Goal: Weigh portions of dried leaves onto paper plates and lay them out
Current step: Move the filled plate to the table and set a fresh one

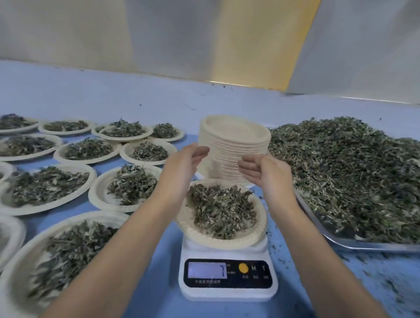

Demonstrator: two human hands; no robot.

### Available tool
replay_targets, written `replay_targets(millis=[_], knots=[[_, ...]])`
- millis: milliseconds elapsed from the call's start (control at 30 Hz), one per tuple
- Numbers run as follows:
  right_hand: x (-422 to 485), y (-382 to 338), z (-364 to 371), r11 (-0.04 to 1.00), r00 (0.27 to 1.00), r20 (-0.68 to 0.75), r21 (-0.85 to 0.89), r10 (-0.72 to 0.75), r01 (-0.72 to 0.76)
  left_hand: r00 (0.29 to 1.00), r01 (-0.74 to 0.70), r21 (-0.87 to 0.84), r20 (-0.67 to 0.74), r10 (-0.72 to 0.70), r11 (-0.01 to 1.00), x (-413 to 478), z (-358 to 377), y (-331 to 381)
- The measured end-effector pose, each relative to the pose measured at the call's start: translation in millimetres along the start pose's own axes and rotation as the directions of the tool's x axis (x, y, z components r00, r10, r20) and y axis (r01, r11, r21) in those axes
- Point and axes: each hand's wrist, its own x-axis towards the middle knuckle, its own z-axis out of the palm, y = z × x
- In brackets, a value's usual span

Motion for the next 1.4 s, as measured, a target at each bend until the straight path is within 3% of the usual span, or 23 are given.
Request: replay_targets(millis=[133,333,967,1233,1400], knots=[[5.7,10.6,-7.7,0.995,0.999,0.008,-0.087,0.048,-0.048,0.997,-0.053,0.145,-0.053,0.061,0.988,3.2,-12.3,-15.8],[6.7,21.7,-9.6,0.995,0.995,0.055,-0.065,0.084,-0.080,0.996,0.021,0.190,-0.088,-0.004,0.982,7.5,-14.4,-33.8],[-10.2,7.9,14.0,0.996,0.996,0.066,0.065,0.062,-0.067,0.943,0.279,-0.054,-0.172,-0.285,0.959,14.6,-37.3,-24.3],[-9.1,1.8,59.8,0.995,0.993,0.086,0.063,0.075,-0.081,0.932,0.277,-0.084,-0.218,-0.289,0.957,15.4,-79.6,-5.1],[-5.5,-1.1,100.7,0.987,0.986,0.110,-0.116,0.125,-0.112,0.904,0.208,0.002,-0.383,-0.191,0.978,17.8,-123.1,4.1]])
